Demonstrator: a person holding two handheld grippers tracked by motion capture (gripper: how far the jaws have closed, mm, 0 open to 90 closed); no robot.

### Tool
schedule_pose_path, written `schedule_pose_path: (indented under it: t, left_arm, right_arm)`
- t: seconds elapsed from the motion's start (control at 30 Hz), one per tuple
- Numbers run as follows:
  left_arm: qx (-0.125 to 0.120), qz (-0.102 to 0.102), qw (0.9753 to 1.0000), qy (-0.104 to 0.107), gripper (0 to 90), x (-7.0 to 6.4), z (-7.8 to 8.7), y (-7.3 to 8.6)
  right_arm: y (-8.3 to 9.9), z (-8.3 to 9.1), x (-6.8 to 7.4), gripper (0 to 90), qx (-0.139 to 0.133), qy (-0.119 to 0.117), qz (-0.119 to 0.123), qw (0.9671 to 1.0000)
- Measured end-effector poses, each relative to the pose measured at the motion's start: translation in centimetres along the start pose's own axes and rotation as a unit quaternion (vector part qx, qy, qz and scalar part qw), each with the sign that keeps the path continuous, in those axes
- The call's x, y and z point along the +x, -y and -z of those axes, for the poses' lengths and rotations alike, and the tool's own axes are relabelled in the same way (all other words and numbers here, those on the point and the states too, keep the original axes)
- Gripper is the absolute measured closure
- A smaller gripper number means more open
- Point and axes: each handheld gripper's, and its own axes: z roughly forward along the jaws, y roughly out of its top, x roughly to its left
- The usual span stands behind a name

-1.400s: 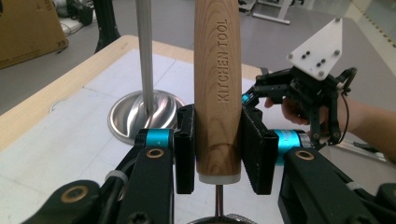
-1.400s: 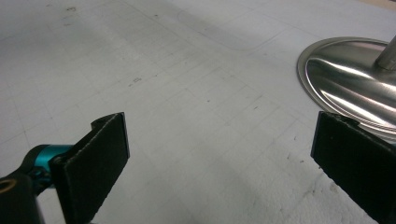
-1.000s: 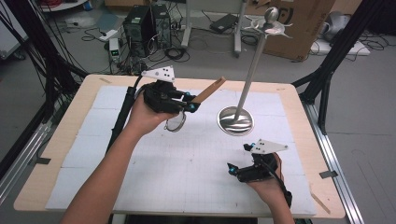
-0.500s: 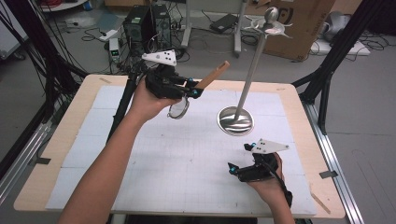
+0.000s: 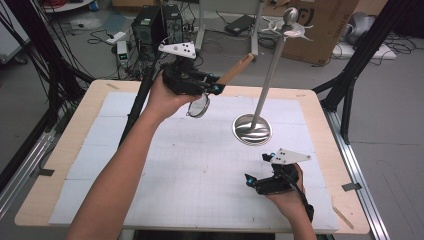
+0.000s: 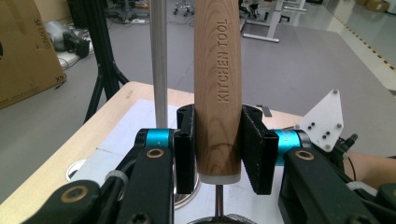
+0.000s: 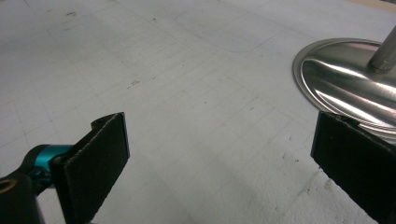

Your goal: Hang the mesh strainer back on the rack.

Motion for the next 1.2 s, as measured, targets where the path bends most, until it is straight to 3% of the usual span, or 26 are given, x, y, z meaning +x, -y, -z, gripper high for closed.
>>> schedule_pose_path:
  t: [0.37, 0.63, 0.8, 1.2]
  left_arm:
    - [-0.037, 0.005, 0.9993, 0.002, 68.6, 1.3, -0.1, -2.1]
    - [-0.036, -0.002, 0.9994, 0.004, 68.6, 2.5, -0.8, -3.3]
    - [-0.035, 0.005, 0.9994, 0.003, 68.6, 3.3, -1.0, -3.8]
    - [-0.035, 0.012, 0.9993, -0.003, 68.6, 4.1, -2.2, -4.5]
  right_arm:
    - [0.0, 0.4, -0.1, 3.1, -0.007, 0.000, -0.002, 1.0000]
    - [0.0, 0.5, -0.3, 3.1, -0.009, 0.000, -0.006, 0.9999]
    - [0.1, 0.7, -0.5, 3.1, -0.014, 0.002, -0.009, 0.9999]
    - [0.2, 1.1, -0.6, 3.1, -0.017, 0.003, -0.012, 0.9998]
